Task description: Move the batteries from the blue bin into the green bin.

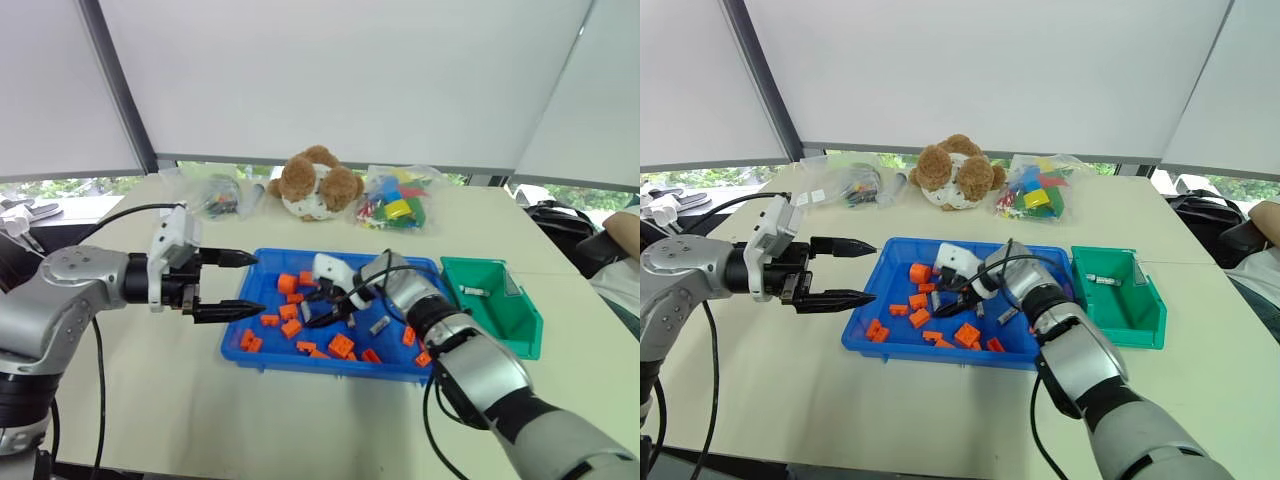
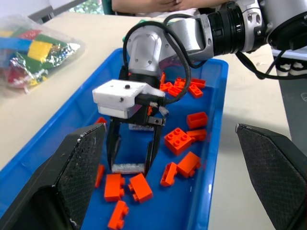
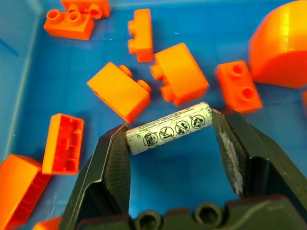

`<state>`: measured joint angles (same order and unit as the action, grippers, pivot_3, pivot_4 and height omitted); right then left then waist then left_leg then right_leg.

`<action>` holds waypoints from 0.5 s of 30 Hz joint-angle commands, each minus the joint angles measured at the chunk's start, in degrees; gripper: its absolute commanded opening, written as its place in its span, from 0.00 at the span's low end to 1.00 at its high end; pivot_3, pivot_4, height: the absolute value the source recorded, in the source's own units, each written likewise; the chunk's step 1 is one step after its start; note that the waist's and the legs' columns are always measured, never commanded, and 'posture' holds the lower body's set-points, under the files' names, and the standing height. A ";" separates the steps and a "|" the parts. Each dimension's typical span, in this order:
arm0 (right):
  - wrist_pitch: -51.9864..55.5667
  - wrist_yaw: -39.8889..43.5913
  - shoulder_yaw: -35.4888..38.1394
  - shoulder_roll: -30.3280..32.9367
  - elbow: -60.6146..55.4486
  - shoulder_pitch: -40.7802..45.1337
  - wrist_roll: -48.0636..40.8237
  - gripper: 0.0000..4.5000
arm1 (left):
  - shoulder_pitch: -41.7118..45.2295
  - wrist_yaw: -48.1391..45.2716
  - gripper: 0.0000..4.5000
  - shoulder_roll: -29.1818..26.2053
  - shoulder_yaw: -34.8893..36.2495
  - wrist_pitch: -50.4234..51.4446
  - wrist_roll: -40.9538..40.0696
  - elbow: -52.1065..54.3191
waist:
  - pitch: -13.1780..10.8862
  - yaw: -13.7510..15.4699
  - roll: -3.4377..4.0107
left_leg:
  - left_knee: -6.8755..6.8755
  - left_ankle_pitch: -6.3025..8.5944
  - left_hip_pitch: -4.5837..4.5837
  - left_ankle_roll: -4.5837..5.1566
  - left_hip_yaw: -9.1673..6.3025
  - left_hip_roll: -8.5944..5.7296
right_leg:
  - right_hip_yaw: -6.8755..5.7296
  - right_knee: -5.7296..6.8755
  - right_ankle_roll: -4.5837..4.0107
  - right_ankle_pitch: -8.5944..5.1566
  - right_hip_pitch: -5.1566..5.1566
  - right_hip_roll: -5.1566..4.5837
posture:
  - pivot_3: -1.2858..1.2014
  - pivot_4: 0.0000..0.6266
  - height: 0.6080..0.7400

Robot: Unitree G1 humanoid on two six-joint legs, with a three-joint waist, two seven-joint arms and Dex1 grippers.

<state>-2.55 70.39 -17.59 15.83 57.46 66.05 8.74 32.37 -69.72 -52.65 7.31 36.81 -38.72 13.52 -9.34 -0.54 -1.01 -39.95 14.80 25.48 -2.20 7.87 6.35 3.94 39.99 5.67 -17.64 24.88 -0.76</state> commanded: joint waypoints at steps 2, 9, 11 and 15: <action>13.01 2.24 8.49 12.11 -25.53 -6.86 -6.34 0.48 | 0.66 0.29 1.00 0.37 0.02 -1.16 0.26 0.54 | 0.00 0.15 -0.01 | -0.01 0.00 0.00 0.00 0.00 -0.02 | 0.00 -0.01 0.00 0.00 -0.01 -0.05 | 0.52 0.24 0.72; 39.90 -6.73 20.83 29.03 -50.81 -19.58 -7.94 0.48 | 1.50 -1.23 1.00 1.87 -1.60 -2.45 1.18 -1.35 | 0.00 -0.42 0.00 | 0.04 0.01 -0.05 0.01 0.05 0.00 | 0.00 -0.02 -0.13 -0.09 0.04 -0.02 | 0.52 0.24 0.72; 43.42 -9.95 22.79 32.56 -52.94 -22.68 -7.02 0.48 | 2.45 -1.97 1.00 2.56 -2.65 -3.31 1.70 -2.69 | 0.00 -0.39 0.00 | 0.06 0.01 -0.07 0.02 0.05 0.00 | 0.00 0.00 -0.18 -0.13 0.07 -0.01 | 0.52 0.24 0.72; 48.05 -14.12 24.57 35.64 -54.83 -27.23 -7.73 0.48 | 4.47 -3.63 1.00 4.18 -4.92 -5.19 3.06 -5.43 | 0.00 -0.41 0.00 | 0.06 0.03 -0.08 0.04 0.10 0.00 | 0.03 -0.01 -0.19 -0.16 0.07 -0.01 | 0.52 0.24 0.72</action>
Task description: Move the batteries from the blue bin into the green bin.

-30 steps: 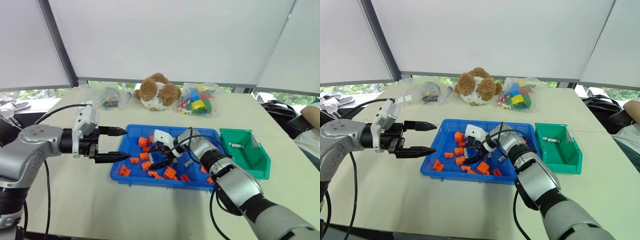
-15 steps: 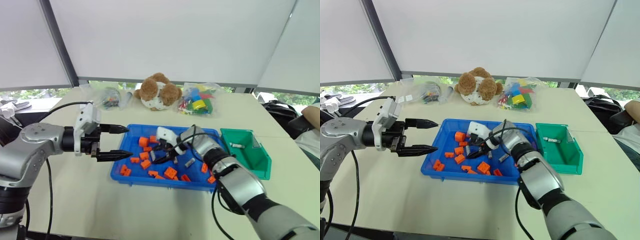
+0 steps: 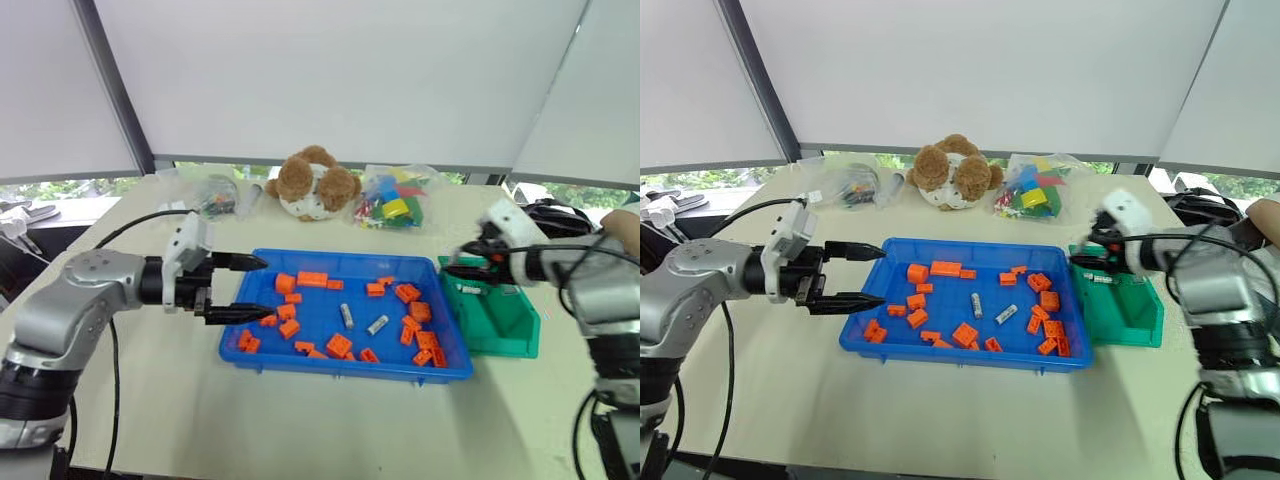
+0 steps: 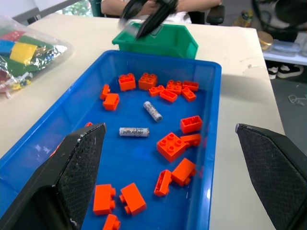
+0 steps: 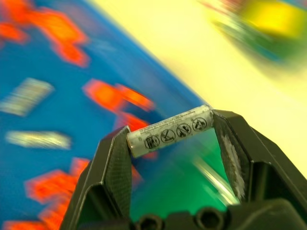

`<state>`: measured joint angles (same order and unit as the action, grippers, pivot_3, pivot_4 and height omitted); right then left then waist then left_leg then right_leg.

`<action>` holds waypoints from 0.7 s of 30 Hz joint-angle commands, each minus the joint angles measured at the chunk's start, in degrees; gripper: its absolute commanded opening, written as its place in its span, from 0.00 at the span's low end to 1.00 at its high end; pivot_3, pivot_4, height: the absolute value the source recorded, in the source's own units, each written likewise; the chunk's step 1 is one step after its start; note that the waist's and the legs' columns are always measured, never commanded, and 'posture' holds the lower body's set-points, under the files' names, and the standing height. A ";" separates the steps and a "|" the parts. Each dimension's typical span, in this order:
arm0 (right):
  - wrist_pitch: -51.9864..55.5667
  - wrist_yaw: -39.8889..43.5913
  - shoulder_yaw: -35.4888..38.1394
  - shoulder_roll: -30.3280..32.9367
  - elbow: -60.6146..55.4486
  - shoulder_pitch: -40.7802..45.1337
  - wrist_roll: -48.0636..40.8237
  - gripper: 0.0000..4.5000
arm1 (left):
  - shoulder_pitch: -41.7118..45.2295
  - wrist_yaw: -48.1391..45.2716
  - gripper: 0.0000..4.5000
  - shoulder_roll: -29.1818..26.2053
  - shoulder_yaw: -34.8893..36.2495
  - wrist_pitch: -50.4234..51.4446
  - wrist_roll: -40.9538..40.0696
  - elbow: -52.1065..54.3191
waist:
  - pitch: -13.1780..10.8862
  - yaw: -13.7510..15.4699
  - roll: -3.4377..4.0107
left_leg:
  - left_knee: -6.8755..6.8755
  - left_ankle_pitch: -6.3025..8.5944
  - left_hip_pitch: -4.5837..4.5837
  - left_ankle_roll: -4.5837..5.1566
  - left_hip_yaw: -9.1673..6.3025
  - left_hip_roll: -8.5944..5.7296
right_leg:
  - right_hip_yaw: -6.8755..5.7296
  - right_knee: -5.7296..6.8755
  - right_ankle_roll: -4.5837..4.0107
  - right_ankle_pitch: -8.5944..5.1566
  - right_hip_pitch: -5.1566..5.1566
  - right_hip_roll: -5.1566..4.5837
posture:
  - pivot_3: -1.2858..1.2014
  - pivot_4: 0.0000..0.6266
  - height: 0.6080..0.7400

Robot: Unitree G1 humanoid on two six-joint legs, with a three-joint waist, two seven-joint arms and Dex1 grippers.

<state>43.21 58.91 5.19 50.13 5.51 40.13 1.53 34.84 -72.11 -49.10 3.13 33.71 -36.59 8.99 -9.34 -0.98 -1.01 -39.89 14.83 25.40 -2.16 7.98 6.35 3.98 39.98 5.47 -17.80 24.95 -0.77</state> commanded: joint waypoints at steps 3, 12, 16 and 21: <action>3.21 -3.62 1.80 1.95 -3.38 -3.18 -1.87 0.48 | 3.12 -2.27 1.00 1.53 -2.02 -3.21 1.91 -2.33 | 0.00 0.03 0.00 | 0.01 0.00 0.01 0.00 0.03 0.00 | 0.03 0.00 0.01 0.00 0.03 0.01 | 0.52 0.24 0.72; 3.16 -5.30 1.23 4.26 -2.92 -4.47 -3.41 1.00 | 4.74 -4.04 1.00 2.48 -3.14 -4.71 3.19 -4.69 | 0.00 0.30 0.01 | 0.00 0.01 0.03 0.02 0.07 -0.01 | 0.07 0.00 0.03 -0.02 0.05 -0.01 | 0.52 0.24 0.72; 3.95 -5.79 0.80 4.75 -4.58 -1.97 -4.71 1.00 | 4.68 -4.17 1.00 2.49 -3.06 -4.81 3.35 -4.79 | 0.00 0.17 0.01 | 0.01 0.01 0.02 0.03 0.06 0.00 | 0.07 0.00 0.03 -0.02 0.06 0.01 | 0.52 0.24 0.72; 14.77 -7.25 -3.30 -3.94 -12.79 5.16 -10.76 1.00 | 4.21 -3.91 1.00 2.47 -2.72 -4.87 3.43 -4.52 | 0.00 -0.33 0.02 | 0.05 0.00 0.02 0.00 0.08 0.08 | 0.12 0.06 0.03 -0.02 0.15 0.10 | 0.52 0.24 0.72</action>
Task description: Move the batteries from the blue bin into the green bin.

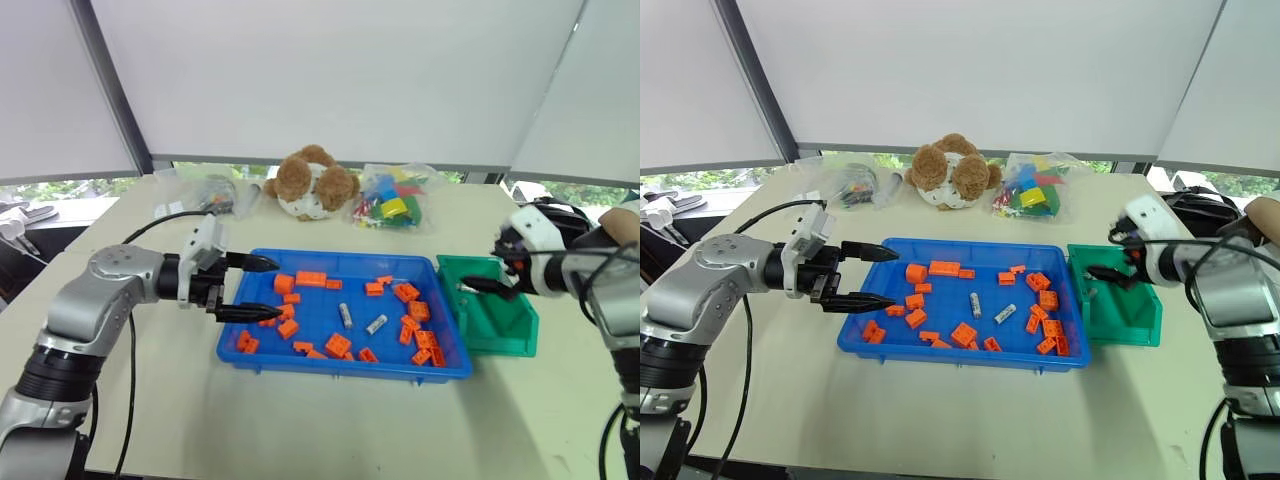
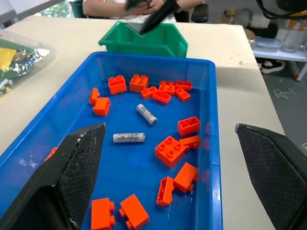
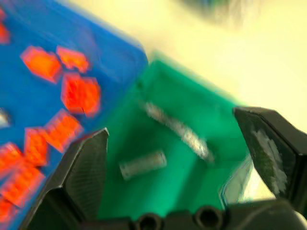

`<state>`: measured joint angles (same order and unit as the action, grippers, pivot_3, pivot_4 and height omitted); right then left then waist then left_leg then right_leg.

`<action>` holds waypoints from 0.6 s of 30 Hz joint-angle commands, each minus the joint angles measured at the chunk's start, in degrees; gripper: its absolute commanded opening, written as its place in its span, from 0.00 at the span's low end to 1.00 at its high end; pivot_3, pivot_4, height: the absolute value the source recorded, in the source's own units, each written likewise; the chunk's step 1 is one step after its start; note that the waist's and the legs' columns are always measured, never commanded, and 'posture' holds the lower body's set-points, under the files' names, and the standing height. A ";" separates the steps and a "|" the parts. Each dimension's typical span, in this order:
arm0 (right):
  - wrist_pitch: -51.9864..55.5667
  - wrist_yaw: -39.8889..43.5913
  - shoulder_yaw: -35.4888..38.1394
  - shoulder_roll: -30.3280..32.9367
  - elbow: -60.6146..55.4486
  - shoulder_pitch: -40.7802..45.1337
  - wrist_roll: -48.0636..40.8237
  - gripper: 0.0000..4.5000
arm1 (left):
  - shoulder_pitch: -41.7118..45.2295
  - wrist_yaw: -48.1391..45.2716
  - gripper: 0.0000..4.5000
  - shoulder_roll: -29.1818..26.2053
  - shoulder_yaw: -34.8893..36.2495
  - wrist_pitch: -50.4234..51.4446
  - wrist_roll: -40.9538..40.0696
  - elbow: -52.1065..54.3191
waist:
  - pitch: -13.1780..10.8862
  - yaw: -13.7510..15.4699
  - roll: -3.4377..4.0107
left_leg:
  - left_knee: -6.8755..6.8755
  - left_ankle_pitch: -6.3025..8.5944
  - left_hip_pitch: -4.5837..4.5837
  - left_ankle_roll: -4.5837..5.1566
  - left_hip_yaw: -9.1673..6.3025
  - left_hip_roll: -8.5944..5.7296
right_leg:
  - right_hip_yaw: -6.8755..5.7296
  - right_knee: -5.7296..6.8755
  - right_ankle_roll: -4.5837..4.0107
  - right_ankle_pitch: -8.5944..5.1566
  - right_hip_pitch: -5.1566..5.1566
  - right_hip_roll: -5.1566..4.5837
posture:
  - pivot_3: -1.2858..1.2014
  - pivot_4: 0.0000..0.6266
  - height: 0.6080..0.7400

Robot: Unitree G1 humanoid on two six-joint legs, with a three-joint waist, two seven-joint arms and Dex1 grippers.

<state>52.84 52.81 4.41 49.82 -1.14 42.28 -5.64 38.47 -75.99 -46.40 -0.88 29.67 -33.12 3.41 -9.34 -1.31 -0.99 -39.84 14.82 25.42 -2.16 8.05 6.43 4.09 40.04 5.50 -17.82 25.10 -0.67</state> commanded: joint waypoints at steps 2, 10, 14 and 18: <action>10.16 -5.14 -6.58 -9.90 -9.01 3.05 -3.87 1.00 | 0.55 0.25 1.00 -0.03 1.36 -0.95 0.09 1.11 | 0.02 0.22 -0.02 | 0.04 0.00 0.00 0.00 -0.02 0.02 | -0.02 0.04 -0.05 -0.03 0.02 0.02 | 0.52 0.24 0.72; 22.97 -22.12 -14.23 -28.04 -12.41 1.60 -1.12 1.00 | -0.04 1.35 1.00 0.30 1.46 -0.80 -0.05 2.03 | 0.02 0.96 -0.03 | -0.16 -0.04 0.42 -0.05 -0.01 -0.01 | -0.06 0.05 -0.07 -0.04 0.21 -0.07 | 0.52 0.24 0.72; 24.39 -27.77 -15.49 -32.15 -10.86 0.31 -0.31 1.00 | -0.41 1.60 1.00 0.22 1.51 -0.64 -0.18 2.40 | 0.03 0.70 -0.04 | -0.16 -0.03 0.40 -0.05 -0.03 -0.02 | -0.09 0.05 -0.07 -0.04 0.19 -0.07 | 0.52 0.24 0.72; 24.39 -31.20 -16.98 -35.17 -8.93 -1.73 -0.07 1.00 | -0.75 1.98 1.00 0.18 1.71 -0.35 -0.33 2.89 | 0.04 0.39 -0.05 | -0.10 -0.03 0.38 -0.05 -0.06 -0.01 | -0.09 0.05 -0.07 -0.04 0.21 -0.03 | 0.52 0.24 0.72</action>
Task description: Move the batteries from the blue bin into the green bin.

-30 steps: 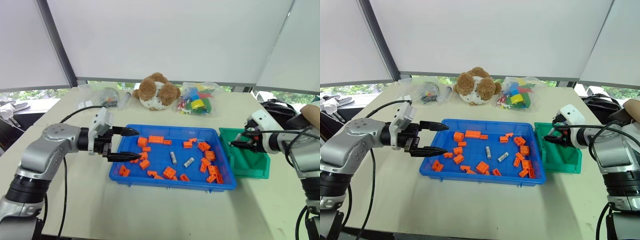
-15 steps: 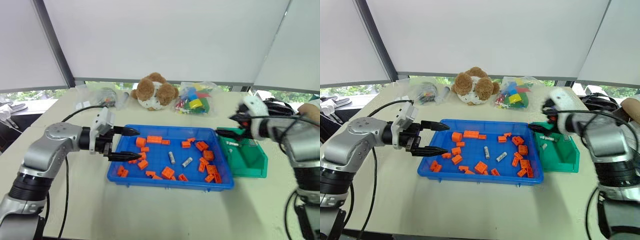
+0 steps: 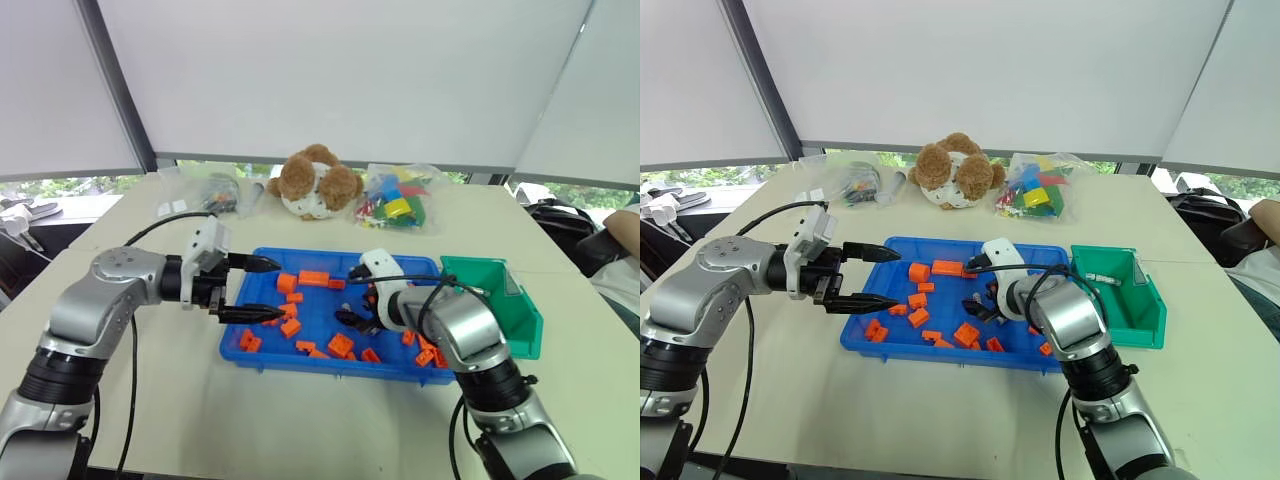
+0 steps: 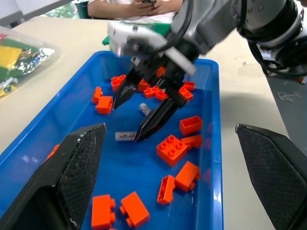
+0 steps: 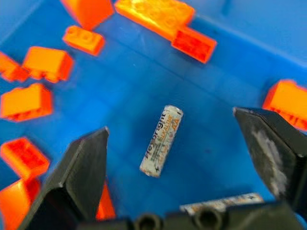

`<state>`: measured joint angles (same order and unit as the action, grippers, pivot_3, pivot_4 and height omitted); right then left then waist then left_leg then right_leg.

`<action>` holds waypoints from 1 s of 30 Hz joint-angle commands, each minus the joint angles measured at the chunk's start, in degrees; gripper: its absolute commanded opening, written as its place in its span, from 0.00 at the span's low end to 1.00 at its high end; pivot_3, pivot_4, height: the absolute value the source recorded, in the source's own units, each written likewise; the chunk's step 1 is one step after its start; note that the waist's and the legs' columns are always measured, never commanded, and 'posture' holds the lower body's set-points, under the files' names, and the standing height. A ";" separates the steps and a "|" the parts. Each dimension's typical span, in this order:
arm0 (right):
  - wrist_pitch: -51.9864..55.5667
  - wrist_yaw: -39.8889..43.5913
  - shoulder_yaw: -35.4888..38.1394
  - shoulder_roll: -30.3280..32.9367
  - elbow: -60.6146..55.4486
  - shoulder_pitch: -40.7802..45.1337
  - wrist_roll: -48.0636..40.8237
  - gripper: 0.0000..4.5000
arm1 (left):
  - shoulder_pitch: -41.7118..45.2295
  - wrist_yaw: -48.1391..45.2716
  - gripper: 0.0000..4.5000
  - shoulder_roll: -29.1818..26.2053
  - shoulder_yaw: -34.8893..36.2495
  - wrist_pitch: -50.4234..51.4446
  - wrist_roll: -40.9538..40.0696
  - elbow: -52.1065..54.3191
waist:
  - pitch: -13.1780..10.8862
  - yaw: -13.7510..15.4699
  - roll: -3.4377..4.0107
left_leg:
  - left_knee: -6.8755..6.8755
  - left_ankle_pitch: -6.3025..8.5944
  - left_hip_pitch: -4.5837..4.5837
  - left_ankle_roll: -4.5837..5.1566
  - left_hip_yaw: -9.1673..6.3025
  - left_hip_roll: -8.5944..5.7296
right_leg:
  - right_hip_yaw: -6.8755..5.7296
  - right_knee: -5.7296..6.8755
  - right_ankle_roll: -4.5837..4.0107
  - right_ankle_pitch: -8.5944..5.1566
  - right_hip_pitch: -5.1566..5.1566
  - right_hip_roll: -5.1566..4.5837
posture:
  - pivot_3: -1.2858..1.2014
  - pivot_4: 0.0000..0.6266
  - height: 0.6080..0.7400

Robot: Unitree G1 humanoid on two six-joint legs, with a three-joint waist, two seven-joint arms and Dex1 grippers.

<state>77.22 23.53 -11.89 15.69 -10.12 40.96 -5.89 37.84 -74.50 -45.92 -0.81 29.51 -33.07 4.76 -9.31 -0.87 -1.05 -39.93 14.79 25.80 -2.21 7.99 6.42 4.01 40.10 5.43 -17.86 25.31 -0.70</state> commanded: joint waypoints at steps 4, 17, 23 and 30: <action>-1.96 -3.28 -1.21 -1.76 2.94 -0.30 0.27 1.00 | -0.44 0.67 1.00 -0.48 1.81 0.07 -0.60 1.95 | 0.01 -0.13 -0.02 | 0.01 0.00 -0.02 0.00 0.00 0.00 | 0.00 0.02 0.00 0.00 0.00 0.00 | 0.52 0.24 0.72; -3.07 -2.93 -2.94 -1.09 3.62 -0.08 -0.79 0.05 | -0.47 1.06 1.00 -0.41 1.69 -0.02 -0.58 2.09 | 0.02 -0.05 -0.03 | 0.00 0.01 -0.05 0.02 0.00 0.00 | 0.00 0.02 0.00 0.00 -0.03 0.00 | 0.52 0.24 0.72; -1.45 -2.32 1.96 3.83 -1.42 3.60 -1.39 0.01 | -0.30 1.07 1.00 -0.20 1.44 0.00 -0.58 2.09 | 0.01 0.05 -0.02 | 0.00 0.01 -0.03 0.02 0.00 0.00 | 0.00 0.02 0.00 0.00 -0.02 -0.01 | 0.52 0.24 0.72; -0.61 -1.08 15.87 18.30 0.07 7.00 -2.26 0.01 | -0.47 0.69 1.00 0.13 1.11 -0.32 -0.54 1.95 | 0.01 0.43 -0.01 | 0.02 0.04 0.01 0.06 0.01 0.00 | -0.01 -0.01 -0.01 0.00 0.01 -0.02 | 0.52 0.24 0.72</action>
<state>77.09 21.93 0.95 32.37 -9.97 48.42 -8.06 36.75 -73.57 -45.87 -0.81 29.77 -33.16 5.65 -9.30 -0.43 -1.07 -39.90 14.84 25.80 -2.13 8.00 6.41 4.00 40.06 5.42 -17.86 25.31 -0.73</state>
